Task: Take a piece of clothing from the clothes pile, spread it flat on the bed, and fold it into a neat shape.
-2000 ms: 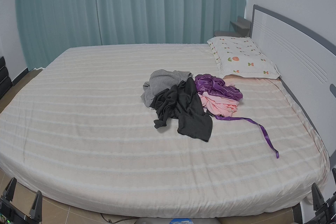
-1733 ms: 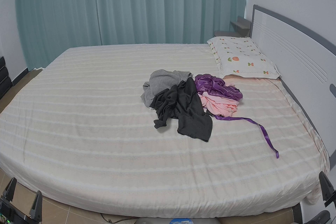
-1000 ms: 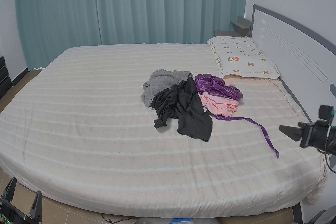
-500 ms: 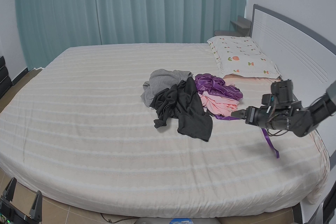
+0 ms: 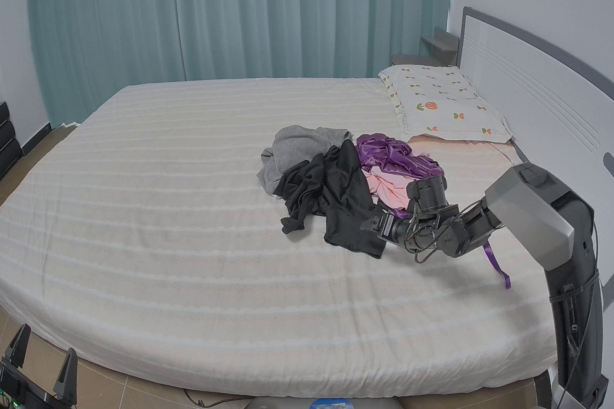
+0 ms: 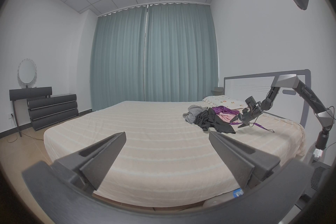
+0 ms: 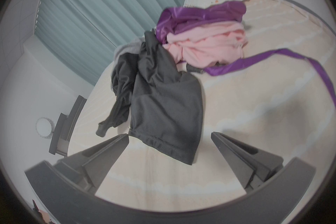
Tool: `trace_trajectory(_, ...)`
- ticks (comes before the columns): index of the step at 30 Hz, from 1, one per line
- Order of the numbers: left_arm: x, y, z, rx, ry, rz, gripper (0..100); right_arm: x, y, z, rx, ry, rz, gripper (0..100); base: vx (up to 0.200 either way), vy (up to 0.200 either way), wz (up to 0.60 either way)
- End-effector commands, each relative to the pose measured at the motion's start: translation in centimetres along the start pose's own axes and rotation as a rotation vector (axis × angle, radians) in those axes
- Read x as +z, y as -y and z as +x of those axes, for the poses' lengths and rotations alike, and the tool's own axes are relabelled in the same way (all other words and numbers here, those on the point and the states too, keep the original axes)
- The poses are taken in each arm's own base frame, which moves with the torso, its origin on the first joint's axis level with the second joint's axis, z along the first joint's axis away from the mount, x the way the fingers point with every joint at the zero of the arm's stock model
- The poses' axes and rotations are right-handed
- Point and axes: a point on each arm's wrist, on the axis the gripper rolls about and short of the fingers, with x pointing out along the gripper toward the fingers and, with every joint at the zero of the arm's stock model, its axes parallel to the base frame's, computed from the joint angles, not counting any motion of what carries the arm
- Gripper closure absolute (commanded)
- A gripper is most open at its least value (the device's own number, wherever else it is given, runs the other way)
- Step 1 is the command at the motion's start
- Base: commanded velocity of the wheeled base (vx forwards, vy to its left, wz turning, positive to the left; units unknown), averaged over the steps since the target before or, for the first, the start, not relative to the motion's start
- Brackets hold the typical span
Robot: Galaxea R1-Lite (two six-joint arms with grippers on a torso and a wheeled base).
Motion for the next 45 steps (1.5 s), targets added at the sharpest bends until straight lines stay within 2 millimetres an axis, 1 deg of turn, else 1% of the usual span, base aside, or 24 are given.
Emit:
trace_trajectory(1,-0.5,0.0,0.1,0.001,-0.007,0.000,0,-1.9,0.9,2.6,-0.015,-0.040,-0.002,0,0.000,0.000,0.00)
trace_trajectory(3,-0.5,0.0,0.1,-0.001,-0.009,0.000,0,-1.7,0.8,2.6,-0.012,-0.035,-0.003,0,0.000,0.000,0.00)
trace_trajectory(9,-0.5,0.0,0.1,-0.001,-0.007,0.000,0,-1.7,0.8,3.9,0.000,-0.023,-0.008,0,0.000,0.000,0.00)
trace_trajectory(11,-0.5,0.0,0.1,0.001,-0.007,0.000,0,-1.5,0.4,4.3,0.014,-0.013,-0.012,0,0.000,0.000,0.00)
trace_trajectory(17,-0.5,0.0,0.1,0.001,-0.007,0.000,0,-1.6,0.0,5.1,0.026,-0.019,-0.014,0,0.000,0.000,0.00)
trace_trajectory(18,-0.5,0.0,0.1,0.001,-0.007,0.000,0,-1.5,-0.1,5.2,0.030,-0.018,-0.016,100,0.000,0.000,0.00)
trace_trajectory(24,-0.5,0.0,0.1,-0.001,-0.007,0.000,0,-1.7,-0.3,5.1,0.035,-0.020,-0.013,100,0.000,0.000,0.00)
trace_trajectory(26,-0.5,0.0,0.1,0.001,-0.009,0.000,0,-1.6,-0.5,5.0,0.041,-0.018,0.023,100,0.000,0.000,0.00)
trace_trajectory(30,-0.5,0.0,0.1,0.001,-0.007,0.000,0,-0.6,-1.8,3.2,0.061,-0.005,0.131,100,0.000,0.000,0.00)
trace_trajectory(33,-0.5,0.0,0.1,0.001,-0.007,0.000,0,-0.2,-2.4,0.6,0.074,-0.023,0.161,100,0.000,0.000,0.00)
trace_trajectory(35,-0.5,0.0,0.1,0.001,-0.007,0.000,0,-0.1,-2.8,-1.8,0.103,-0.056,0.163,100,0.000,0.000,0.00)
trace_trajectory(38,-0.5,0.0,0.1,0.001,-0.007,0.000,0,-0.2,-3.3,-6.0,0.163,-0.064,0.157,100,0.000,0.000,0.00)
trace_trajectory(42,-0.5,0.0,0.1,0.001,-0.007,0.000,0,-1.1,-3.2,-11.0,0.230,-0.011,0.144,100,0.000,0.000,0.00)
trace_trajectory(43,-0.5,0.0,0.1,-0.001,-0.007,0.000,0,-1.4,-3.3,-11.9,0.246,0.001,0.138,100,0.000,0.000,0.00)
trace_trajectory(44,-0.5,0.0,0.1,-0.001,-0.007,0.000,0,-1.4,-3.3,-11.9,0.246,0.001,0.138,100,0.000,0.000,0.00)
trace_trajectory(45,-0.5,0.0,0.1,0.001,-0.007,0.000,0,-1.9,-3.5,-13.9,0.282,0.030,0.126,100,0.000,0.000,0.00)
